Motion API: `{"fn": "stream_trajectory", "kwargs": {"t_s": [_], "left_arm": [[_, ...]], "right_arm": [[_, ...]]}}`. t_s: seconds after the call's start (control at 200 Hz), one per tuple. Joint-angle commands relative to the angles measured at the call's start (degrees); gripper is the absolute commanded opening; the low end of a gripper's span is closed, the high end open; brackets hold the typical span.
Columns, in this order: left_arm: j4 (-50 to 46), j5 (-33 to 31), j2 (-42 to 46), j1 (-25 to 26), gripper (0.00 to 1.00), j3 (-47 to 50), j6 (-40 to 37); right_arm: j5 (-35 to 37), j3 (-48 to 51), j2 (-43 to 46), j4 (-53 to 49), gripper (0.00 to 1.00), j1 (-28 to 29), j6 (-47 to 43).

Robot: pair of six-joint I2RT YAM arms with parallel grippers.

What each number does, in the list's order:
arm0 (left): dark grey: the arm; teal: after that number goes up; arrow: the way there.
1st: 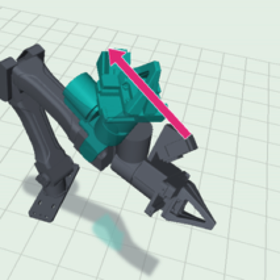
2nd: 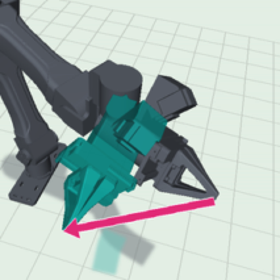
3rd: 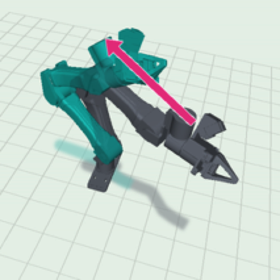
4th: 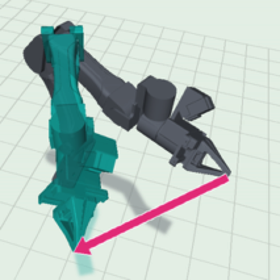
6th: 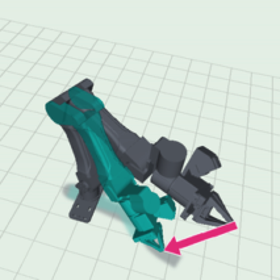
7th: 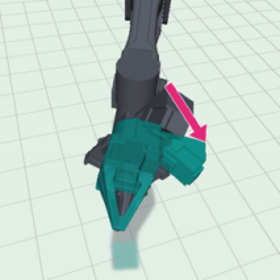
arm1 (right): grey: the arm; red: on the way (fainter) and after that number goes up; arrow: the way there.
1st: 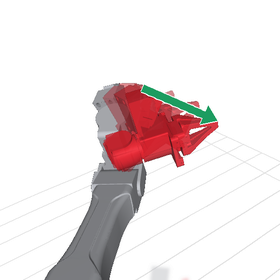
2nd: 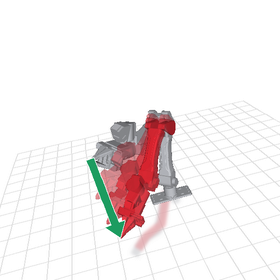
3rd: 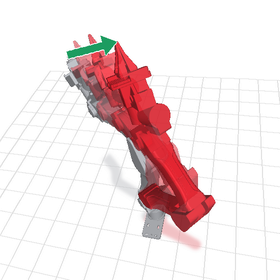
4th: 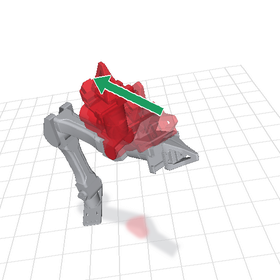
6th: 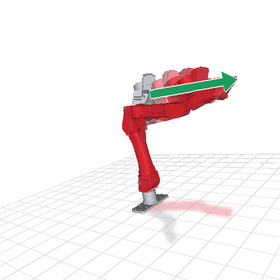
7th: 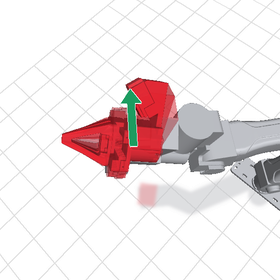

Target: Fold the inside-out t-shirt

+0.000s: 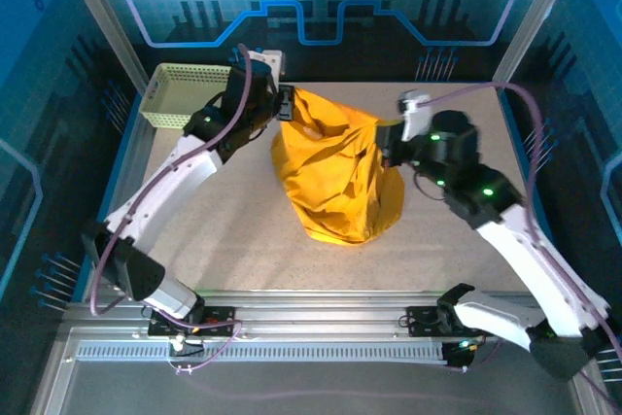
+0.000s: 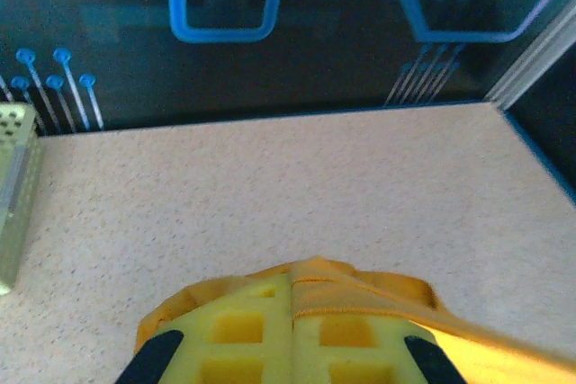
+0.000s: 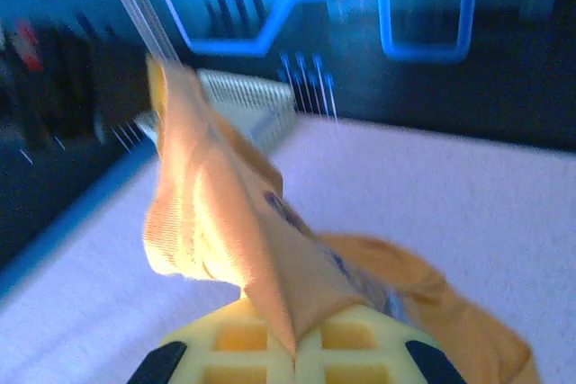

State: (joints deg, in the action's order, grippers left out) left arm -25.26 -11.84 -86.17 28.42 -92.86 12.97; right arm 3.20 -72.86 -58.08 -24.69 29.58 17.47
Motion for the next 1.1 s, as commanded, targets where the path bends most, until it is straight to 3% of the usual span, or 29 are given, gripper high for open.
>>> {"fn": "stream_trajectory", "kwargs": {"t_s": [0.0, 0.07, 0.26, 0.385, 0.435, 0.52, 0.655, 0.835, 0.95, 1.091], "left_arm": [[8.8, 0.4, 9.8, -0.2, 0.0, 4.6, -1.0], [8.1, -0.4, 9.5, -0.8, 0.0, 5.2, -1.3], [-10.2, -2.0, -7.1, -3.3, 0.0, -2.3, 1.2], [-19.7, -2.0, -17.9, -3.6, 0.22, -6.1, 2.7], [-20.9, -1.9, -19.5, -3.4, 0.38, -5.7, 3.4], [-14.4, -2.1, -14.5, -2.2, 0.68, 1.9, 4.6], [2.6, -2.9, 1.2, 2.0, 0.89, 21.3, 6.8], [14.7, -5.6, 12.3, 13.9, 0.94, 35.0, 9.6], [19.5, -4.6, 10.0, 19.0, 0.99, 37.0, 14.3], [20.5, -4.3, 3.4, 20.1, 0.98, 34.4, 18.6]], "right_arm": [[-7.2, -2.8, 1.8, -5.6, 0.0, -3.8, -1.0], [-9.3, -2.1, 1.6, -4.7, 0.0, -4.7, -0.3], [-16.0, 3.9, -4.4, 0.7, 0.0, -4.8, 2.8], [-17.4, 8.0, -10.8, 5.2, 0.0, -3.7, 4.8], [-18.4, 8.3, -13.4, 6.3, 0.0, -3.4, 5.3], [-18.9, 7.7, -16.5, 7.3, 0.0, -2.6, 6.4], [-17.8, 5.5, -19.0, 6.9, 0.0, -1.7, 8.3], [-13.7, 2.5, -21.3, 4.4, 0.0, -0.4, 11.1], [-11.9, 2.2, -21.5, 5.0, 0.0, 0.9, 13.0], [-10.3, 1.8, -21.2, 5.3, 0.0, 2.5, 14.6]]}}
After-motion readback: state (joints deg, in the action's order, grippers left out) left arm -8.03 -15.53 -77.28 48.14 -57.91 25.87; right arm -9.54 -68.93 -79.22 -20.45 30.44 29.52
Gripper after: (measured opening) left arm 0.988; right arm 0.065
